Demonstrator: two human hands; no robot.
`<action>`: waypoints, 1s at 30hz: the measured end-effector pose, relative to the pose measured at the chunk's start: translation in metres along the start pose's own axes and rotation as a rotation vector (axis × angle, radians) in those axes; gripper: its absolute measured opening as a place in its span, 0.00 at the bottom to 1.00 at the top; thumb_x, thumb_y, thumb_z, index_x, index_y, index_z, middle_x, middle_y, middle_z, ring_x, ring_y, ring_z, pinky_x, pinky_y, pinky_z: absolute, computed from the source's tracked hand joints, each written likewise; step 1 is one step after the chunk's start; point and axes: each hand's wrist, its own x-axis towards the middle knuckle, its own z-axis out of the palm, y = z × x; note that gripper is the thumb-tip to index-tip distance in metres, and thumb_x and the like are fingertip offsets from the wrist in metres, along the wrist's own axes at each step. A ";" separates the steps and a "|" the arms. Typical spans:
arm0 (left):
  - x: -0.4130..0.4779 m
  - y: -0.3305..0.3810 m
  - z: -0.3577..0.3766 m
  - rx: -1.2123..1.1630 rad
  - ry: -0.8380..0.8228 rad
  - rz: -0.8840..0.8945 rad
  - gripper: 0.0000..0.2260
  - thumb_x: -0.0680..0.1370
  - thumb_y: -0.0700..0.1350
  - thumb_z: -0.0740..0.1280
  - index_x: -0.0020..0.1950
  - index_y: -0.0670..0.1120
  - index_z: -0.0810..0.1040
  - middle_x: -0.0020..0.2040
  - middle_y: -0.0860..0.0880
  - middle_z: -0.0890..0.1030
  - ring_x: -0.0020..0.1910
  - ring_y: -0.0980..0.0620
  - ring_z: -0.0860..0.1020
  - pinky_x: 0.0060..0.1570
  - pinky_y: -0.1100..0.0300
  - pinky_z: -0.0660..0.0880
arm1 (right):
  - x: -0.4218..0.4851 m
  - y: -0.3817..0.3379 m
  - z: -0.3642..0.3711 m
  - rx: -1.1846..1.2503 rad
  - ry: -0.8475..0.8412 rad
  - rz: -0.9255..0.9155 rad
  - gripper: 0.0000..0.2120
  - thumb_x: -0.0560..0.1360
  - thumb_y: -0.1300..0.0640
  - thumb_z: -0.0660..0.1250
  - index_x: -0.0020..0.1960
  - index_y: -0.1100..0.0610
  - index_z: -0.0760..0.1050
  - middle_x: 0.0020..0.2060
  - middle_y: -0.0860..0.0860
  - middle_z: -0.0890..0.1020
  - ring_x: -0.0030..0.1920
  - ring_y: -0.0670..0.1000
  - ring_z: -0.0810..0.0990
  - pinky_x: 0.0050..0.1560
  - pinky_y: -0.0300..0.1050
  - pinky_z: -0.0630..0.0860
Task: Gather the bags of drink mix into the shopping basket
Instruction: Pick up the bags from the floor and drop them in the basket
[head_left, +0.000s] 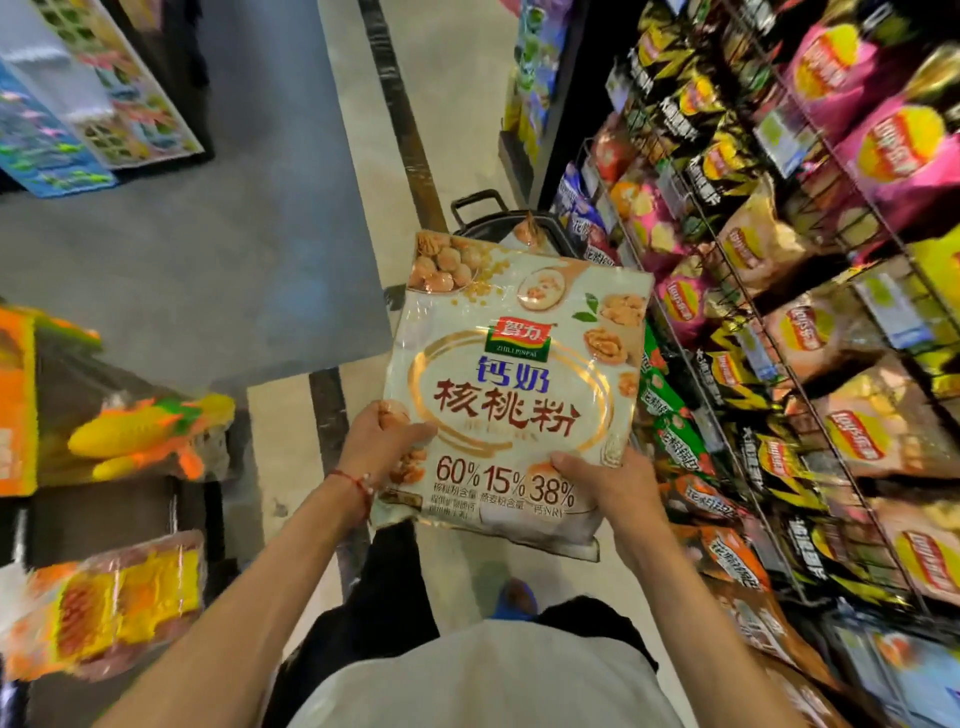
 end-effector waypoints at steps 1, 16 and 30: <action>0.018 0.016 -0.005 0.038 -0.026 0.007 0.13 0.73 0.40 0.77 0.51 0.44 0.75 0.45 0.43 0.86 0.36 0.48 0.85 0.33 0.54 0.82 | 0.009 -0.007 0.012 0.015 0.030 0.008 0.16 0.70 0.66 0.79 0.56 0.57 0.83 0.44 0.54 0.89 0.44 0.57 0.89 0.49 0.69 0.83; 0.209 0.193 -0.011 0.413 -0.312 0.070 0.20 0.73 0.43 0.77 0.59 0.39 0.75 0.53 0.40 0.84 0.43 0.47 0.85 0.30 0.63 0.79 | 0.116 -0.094 0.120 0.322 0.372 0.086 0.17 0.68 0.67 0.80 0.56 0.62 0.84 0.45 0.54 0.89 0.43 0.52 0.89 0.37 0.41 0.83; 0.336 0.269 0.086 0.635 -0.354 0.047 0.25 0.70 0.40 0.80 0.61 0.34 0.74 0.54 0.33 0.83 0.41 0.43 0.85 0.32 0.57 0.83 | 0.258 -0.122 0.085 0.412 0.343 0.187 0.20 0.67 0.68 0.80 0.58 0.59 0.85 0.49 0.53 0.89 0.50 0.54 0.89 0.53 0.52 0.85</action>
